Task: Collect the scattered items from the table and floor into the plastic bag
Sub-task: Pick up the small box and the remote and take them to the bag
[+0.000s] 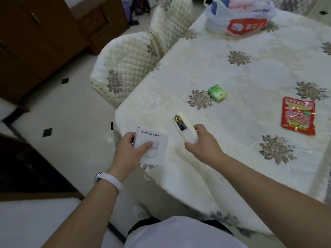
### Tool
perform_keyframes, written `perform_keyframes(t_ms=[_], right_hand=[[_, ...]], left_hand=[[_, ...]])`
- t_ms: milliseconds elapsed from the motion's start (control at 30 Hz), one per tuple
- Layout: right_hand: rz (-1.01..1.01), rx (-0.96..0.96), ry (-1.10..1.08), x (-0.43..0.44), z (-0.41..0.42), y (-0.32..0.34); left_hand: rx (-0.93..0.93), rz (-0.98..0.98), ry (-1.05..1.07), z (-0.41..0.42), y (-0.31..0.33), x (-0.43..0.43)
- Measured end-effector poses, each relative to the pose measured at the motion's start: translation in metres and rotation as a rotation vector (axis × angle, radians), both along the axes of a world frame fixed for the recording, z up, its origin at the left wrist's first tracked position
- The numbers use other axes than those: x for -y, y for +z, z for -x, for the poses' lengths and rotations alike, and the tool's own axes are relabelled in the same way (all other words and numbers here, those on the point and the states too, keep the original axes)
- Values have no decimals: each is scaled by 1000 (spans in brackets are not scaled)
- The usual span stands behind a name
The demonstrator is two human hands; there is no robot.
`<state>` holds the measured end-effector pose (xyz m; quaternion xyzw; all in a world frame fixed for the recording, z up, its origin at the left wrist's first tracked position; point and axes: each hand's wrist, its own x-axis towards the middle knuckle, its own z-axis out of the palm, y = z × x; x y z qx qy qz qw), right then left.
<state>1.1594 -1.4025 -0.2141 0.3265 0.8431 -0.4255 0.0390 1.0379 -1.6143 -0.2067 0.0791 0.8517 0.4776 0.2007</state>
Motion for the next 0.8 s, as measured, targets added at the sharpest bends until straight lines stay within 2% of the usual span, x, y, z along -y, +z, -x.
perform_keyframes(t_ms=[467, 800], right_hand=[[-38, -39, 207, 238, 182, 35], [47, -114, 323, 309, 307, 35]], left_hand=[[-1, -208, 314, 146, 10, 256], [-3, -258, 554, 218, 10, 326]])
